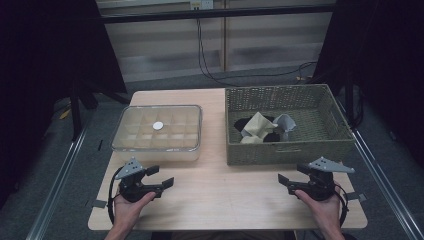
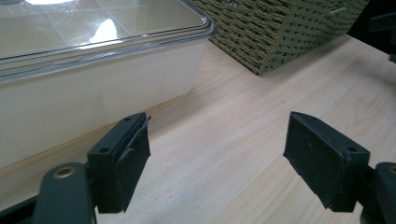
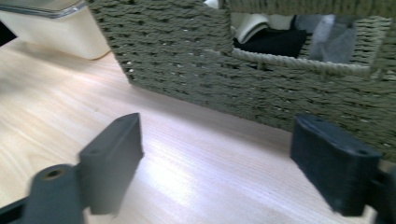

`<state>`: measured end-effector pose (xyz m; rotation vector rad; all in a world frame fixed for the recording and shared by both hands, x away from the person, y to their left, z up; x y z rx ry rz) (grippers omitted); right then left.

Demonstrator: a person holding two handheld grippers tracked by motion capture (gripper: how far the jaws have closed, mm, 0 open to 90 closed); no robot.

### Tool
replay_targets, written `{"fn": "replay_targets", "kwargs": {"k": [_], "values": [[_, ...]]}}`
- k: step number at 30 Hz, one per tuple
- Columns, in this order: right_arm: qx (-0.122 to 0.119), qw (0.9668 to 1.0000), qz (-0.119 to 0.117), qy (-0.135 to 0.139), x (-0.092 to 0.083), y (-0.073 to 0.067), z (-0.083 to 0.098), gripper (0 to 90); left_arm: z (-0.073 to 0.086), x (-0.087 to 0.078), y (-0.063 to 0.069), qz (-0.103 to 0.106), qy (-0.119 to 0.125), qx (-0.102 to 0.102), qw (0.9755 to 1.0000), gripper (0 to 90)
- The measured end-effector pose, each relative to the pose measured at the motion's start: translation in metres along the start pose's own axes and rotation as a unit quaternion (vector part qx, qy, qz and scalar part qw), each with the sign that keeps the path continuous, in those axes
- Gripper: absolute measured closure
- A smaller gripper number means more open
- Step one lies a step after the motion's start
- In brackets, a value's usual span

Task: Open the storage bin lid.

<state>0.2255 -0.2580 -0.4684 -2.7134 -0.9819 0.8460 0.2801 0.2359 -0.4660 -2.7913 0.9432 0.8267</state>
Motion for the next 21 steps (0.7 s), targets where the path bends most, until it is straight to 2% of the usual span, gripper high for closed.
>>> {"fn": "replay_targets", "kwargs": {"k": [6,9,13,16,20,21], "values": [[0.0,0.9999,-0.009,-0.011,0.0014,0.0029,-0.0014,8.7,-0.0006,0.0009,0.0003,0.0,-0.002,-0.001,1.0,21.7],[-0.001,0.9997,-0.023,-0.011,0.0015,0.0047,-0.0021,7.5,-0.0013,0.0022,-0.0005,0.001,-0.012,-0.004,0.9999,21.6],[-0.001,0.9995,-0.027,-0.018,0.0037,0.0056,-0.0014,6.6,-0.003,0.0026,-0.0044,0.0,-0.018,0.0,0.9998,21.5],[-0.004,0.9999,-0.015,-0.007,0.0034,0.0052,-0.0016,13.6,-0.0036,0.0022,-0.0057,0.002,-0.019,-0.002,0.9998,21.5],[-0.004,0.9997,-0.022,-0.004,0.0052,0.0033,-0.0031,19.8,-0.0041,0.001,-0.0072,0.002,-0.016,-0.007,0.9998,21.6],[-0.005,0.9997,-0.022,-0.007,0.0065,0.0026,-0.0031,21.1,-0.0043,-0.001,-0.0079,0.009,-0.012,-0.015,0.9998,22.5]]}}
Point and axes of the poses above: each handheld gripper's, and its own axes: x roughly forward along the jaws, z roughly out of its underside, y roughly to its right, the point moved 1 cm from there along x, roughly forward along the jaws, and after that the axes turned 13 degrees about -z, right-handed, at the moved point
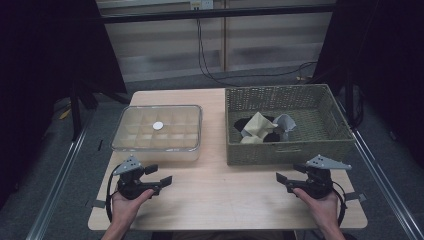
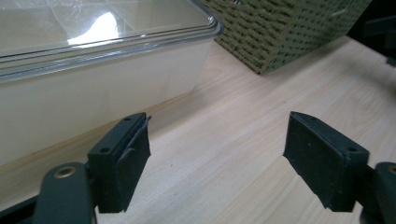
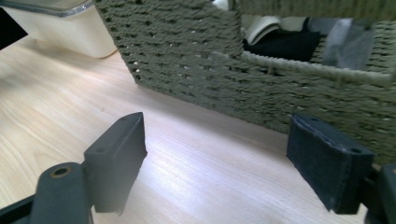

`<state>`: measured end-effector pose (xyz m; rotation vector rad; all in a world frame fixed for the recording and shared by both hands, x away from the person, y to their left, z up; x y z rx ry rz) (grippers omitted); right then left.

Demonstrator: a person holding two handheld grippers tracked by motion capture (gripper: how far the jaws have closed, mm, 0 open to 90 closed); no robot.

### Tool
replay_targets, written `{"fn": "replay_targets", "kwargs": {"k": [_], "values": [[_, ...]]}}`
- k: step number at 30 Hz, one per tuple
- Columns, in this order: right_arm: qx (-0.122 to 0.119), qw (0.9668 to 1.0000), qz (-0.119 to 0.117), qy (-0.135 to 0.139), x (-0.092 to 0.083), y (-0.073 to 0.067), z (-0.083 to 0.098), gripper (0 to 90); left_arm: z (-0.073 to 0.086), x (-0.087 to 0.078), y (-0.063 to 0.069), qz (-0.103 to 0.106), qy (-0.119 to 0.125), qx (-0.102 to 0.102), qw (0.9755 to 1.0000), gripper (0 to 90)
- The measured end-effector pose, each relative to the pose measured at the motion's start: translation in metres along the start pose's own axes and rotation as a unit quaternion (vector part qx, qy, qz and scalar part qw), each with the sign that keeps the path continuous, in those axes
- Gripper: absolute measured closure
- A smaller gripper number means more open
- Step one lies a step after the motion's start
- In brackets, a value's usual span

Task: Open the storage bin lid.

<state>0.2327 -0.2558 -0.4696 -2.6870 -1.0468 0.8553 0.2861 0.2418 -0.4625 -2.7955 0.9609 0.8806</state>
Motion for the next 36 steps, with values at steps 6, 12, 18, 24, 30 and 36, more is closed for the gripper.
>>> {"fn": "replay_targets", "kwargs": {"k": [6,12,18,24,30,36], "values": [[0.0,0.9998,-0.017,0.004,0.002,-0.006,-0.003,24.0,-0.002,-0.005,0.002,0.0,0.004,-0.001,1.0,23.3],[-0.003,0.9996,-0.027,0.005,0.007,-0.014,-0.007,24.3,-0.004,-0.01,0.002,0.006,0.005,0.001,1.0,24.0],[-0.007,0.9993,-0.038,-0.001,0.015,-0.022,-0.013,21.6,-0.008,-0.018,-0.007,-0.006,0.014,-0.002,0.9999,24.1],[-0.015,0.9975,-0.066,-0.018,0.023,-0.029,-0.024,18.5,-0.011,-0.024,-0.016,-0.015,0.02,-0.005,0.9997,24.0],[-0.027,0.9969,-0.073,-0.013,0.027,-0.035,-0.041,20.0,-0.016,-0.028,-0.026,-0.011,0.01,-0.018,0.9997,24.2],[-0.034,0.9961,-0.081,-0.013,0.034,-0.039,-0.056,21.5,-0.017,-0.031,-0.034,-0.014,0.011,-0.016,0.9997,24.2]]}}
Point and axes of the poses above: each handheld gripper's, and its own axes: x roughly forward along the jaws, z roughly out of its underside, y roughly to its right, the point moved 1 cm from there along x, roughly forward along the jaws, and after that the axes turned 13 degrees about -z, right-handed, at the moved point
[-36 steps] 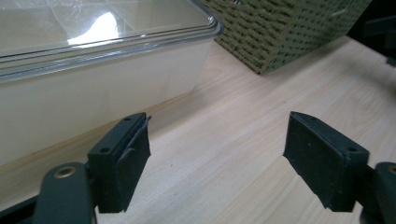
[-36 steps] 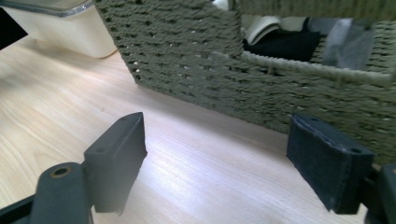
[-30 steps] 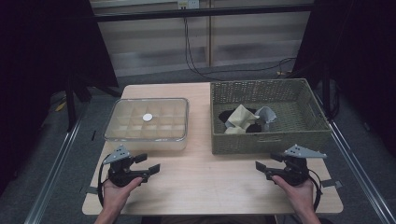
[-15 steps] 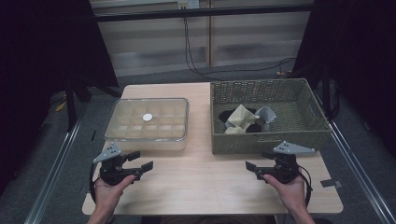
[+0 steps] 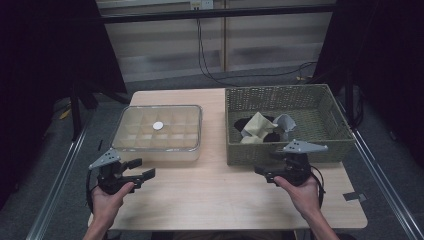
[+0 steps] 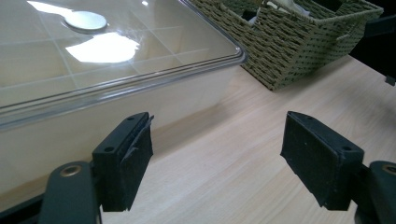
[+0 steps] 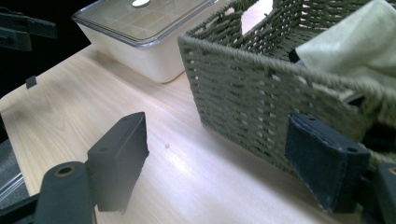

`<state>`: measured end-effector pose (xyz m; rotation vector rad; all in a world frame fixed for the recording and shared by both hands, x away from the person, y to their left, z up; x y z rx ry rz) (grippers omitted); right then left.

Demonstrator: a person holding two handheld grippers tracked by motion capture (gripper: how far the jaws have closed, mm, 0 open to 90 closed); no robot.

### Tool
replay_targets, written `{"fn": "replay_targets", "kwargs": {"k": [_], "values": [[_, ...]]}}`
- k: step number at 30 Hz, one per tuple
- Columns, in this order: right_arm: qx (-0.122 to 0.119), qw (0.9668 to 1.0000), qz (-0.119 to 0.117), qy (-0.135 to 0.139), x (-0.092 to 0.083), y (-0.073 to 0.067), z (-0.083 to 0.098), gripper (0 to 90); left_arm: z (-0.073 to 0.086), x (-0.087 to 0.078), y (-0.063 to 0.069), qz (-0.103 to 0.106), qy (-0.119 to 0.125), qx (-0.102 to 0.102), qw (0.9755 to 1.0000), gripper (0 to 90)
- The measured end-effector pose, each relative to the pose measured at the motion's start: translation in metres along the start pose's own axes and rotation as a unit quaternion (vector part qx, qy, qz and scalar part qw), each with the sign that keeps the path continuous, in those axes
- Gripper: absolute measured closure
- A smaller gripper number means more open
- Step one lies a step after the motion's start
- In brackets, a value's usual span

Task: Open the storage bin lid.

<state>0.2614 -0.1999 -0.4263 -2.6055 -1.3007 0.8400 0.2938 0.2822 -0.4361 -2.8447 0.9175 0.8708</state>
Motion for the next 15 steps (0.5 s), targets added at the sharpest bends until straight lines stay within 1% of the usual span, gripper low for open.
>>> {"fn": "replay_targets", "kwargs": {"k": [2,4,5,6,7,9,10,15], "values": [[-0.003,1.0,0.001,0.001,0.001,0.0,-0.003,22.5,-0.002,-0.003,-0.005,-0.006,0.004,0.0,1.0,24.1],[-0.009,0.9999,-0.005,0.005,0.005,0.0,-0.014,24.0,-0.004,-0.006,-0.009,-0.012,0.008,-0.001,0.9999,24.3],[-0.009,0.9999,-0.005,0.005,0.005,0.0,-0.014,24.0,-0.005,-0.007,-0.011,-0.015,0.008,-0.001,0.9999,24.3],[-0.012,0.9999,-0.008,0.007,0.009,0.0,-0.02,24.8,-0.005,-0.007,-0.013,-0.016,0.008,-0.003,0.9998,24.3],[-0.012,0.9999,-0.008,0.007,0.009,0.0,-0.02,24.8,-0.005,-0.007,-0.016,-0.02,0.006,0.002,0.9998,24.3],[-0.013,0.9998,-0.01,0.009,0.013,0.0,-0.026,25.2,-0.005,-0.006,-0.019,-0.02,0.001,0.001,0.9998,24.8],[-0.015,0.9998,-0.012,0.006,0.017,0.001,-0.03,25.5,-0.006,-0.006,-0.021,-0.02,0.0,0.001,0.9998,25.0],[-0.016,0.9997,-0.019,0.003,0.026,0.0,-0.039,26.1,-0.009,-0.004,-0.029,-0.026,-0.004,0.002,0.9997,25.1]]}}
Point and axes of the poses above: each handheld gripper's, and its own axes: x roughly forward along the jaws, z roughly out of its underside, y roughly to its right, the point moved 1 cm from there along x, roughly forward along the jaws, and after that the axes turned 13 degrees about -z, right-handed, at the moved point
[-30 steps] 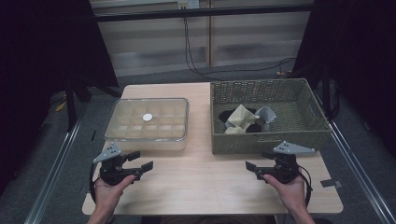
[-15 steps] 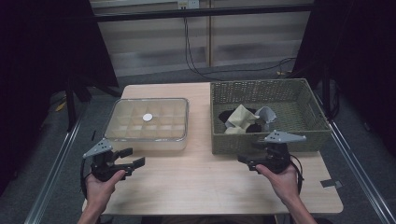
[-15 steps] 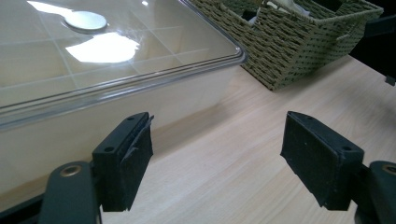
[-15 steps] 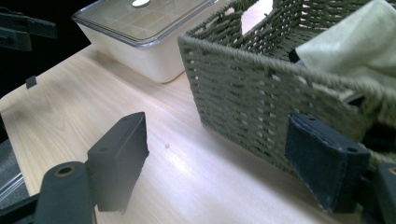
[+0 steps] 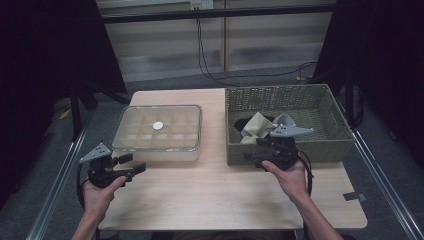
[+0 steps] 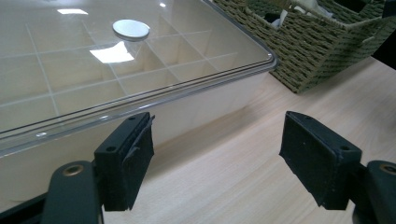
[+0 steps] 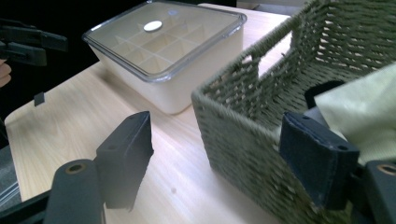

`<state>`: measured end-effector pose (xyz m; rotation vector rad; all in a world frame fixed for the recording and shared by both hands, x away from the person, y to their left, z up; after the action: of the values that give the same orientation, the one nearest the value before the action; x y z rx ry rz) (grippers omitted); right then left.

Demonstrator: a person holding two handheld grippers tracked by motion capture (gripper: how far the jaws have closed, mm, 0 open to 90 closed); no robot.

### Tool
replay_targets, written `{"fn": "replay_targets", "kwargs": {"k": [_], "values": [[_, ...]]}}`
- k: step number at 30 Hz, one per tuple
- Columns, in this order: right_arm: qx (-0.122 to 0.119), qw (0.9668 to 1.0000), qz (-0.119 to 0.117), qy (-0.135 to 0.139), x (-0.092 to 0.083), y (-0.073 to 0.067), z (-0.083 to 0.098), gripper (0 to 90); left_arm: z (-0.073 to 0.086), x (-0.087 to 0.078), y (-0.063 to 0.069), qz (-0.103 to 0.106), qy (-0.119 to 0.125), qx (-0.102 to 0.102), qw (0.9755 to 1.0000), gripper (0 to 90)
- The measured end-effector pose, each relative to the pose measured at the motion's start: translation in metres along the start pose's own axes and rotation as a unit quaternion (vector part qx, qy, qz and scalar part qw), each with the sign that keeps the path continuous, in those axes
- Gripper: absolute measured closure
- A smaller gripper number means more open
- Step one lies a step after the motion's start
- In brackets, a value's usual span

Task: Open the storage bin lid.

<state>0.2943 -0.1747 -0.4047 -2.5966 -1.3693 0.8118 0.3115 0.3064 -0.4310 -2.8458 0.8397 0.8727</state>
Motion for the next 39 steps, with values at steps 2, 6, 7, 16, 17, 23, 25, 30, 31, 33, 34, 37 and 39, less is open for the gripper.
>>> {"fn": "replay_targets", "kwargs": {"k": [2,6,7,16,17,23,25,30,31,33,34,37,39], "values": [[-0.001,1.0,-0.003,-0.002,0.005,0.001,-0.004,26.1,-0.002,0.001,-0.003,0.0,-0.004,0.0,1.0,25.2],[-0.002,0.9999,-0.008,-0.006,0.015,0.005,-0.011,26.9,-0.007,0.0,-0.01,-0.011,-0.001,-0.005,0.9999,29.0],[-0.001,0.9999,-0.01,-0.007,0.017,0.005,-0.013,26.9,-0.008,-0.001,-0.012,-0.009,-0.002,-0.005,0.9999,29.0],[-0.01,0.9996,-0.02,-0.014,0.033,0.007,-0.03,28.4,-0.017,-0.001,-0.027,-0.015,0.002,-0.001,0.9999,29.0],[-0.01,0.9996,-0.021,-0.015,0.035,0.008,-0.031,28.5,-0.018,0.0,-0.028,-0.017,0.001,0.0,0.9999,29.0],[-0.011,0.9994,-0.026,-0.019,0.05,0.011,-0.041,30.6,-0.024,0.005,-0.035,-0.021,-0.006,0.001,0.9998,29.6],[-0.012,0.9993,-0.029,-0.021,0.054,0.012,-0.044,31.9,-0.026,0.006,-0.038,-0.026,-0.006,0.008,0.9996,29.7],[-0.005,0.9991,-0.029,-0.029,0.068,0.02,-0.05,35.6,-0.029,0.01,-0.041,-0.019,-0.008,0.007,0.9998,29.4],[0.0,0.9991,-0.031,-0.03,0.074,0.022,-0.052,35.7,-0.029,0.01,-0.042,-0.019,-0.01,0.007,0.9997,28.9],[-0.001,0.9991,-0.033,-0.028,0.076,0.022,-0.054,35.7,-0.031,0.011,-0.044,-0.024,-0.014,0.01,0.9996,28.9],[-0.001,0.999,-0.034,-0.029,0.078,0.022,-0.057,35.7,-0.033,0.012,-0.045,-0.023,-0.015,0.008,0.9996,28.9],[-0.006,0.9988,-0.037,-0.032,0.087,0.019,-0.065,35.7,-0.037,0.013,-0.049,-0.028,-0.018,0.005,0.9994,29.0],[-0.012,0.9984,-0.041,-0.038,0.098,0.018,-0.073,36.3,-0.039,0.015,-0.052,-0.031,-0.019,0.002,0.9994,29.0]]}}
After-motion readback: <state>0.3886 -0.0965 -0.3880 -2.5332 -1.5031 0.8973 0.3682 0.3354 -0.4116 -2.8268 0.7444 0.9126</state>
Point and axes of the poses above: each handheld gripper's, and its own axes: x roughly forward along the jaws, z roughly out of its underside, y roughly to its right, the point moved 1 cm from there along x, roughly forward along the jaws, and after that the axes turned 13 degrees about -z, right-handed, at the moved point
